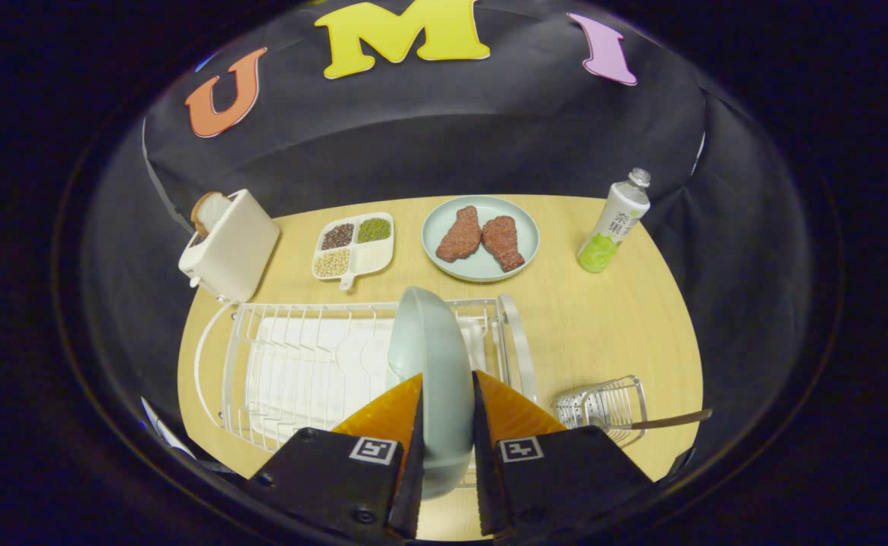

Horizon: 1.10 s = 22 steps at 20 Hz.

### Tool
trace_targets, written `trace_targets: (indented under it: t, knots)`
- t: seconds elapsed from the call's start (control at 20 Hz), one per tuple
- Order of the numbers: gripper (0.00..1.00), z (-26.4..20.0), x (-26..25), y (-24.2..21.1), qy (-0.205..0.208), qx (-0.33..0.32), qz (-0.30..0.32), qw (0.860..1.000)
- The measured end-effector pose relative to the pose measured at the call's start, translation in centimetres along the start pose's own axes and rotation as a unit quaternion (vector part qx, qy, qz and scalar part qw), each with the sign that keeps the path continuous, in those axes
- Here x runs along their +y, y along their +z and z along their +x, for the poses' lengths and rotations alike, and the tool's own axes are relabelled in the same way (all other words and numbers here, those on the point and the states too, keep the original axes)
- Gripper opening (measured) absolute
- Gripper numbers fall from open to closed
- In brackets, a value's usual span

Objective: Take the plate from the dish rack, then take the spoon from the basket and place it into the plate.

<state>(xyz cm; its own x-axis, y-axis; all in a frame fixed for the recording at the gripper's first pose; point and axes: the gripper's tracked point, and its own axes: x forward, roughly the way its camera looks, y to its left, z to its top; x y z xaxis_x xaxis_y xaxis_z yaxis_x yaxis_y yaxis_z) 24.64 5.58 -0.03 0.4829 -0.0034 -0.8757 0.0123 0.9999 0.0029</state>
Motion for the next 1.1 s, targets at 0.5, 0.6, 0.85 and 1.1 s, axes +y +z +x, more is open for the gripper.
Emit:
trace_targets:
  t: [0.5, 0.6, 0.85, 1.1]
  knots:
    - [0.3, -3.0, -0.1, 1.8, -0.1, -0.04, -0.055, 0.993]
    - [0.29, -4.3, 0.5, 2.2, -0.103, -0.055, -0.07, 0.991]
    - [0.25, -7.4, 1.5, 0.9, -0.065, -0.077, -0.073, 0.992]
    - [0.25, -10.8, 1.8, -3.6, 0.008, -0.09, -0.044, 0.995]
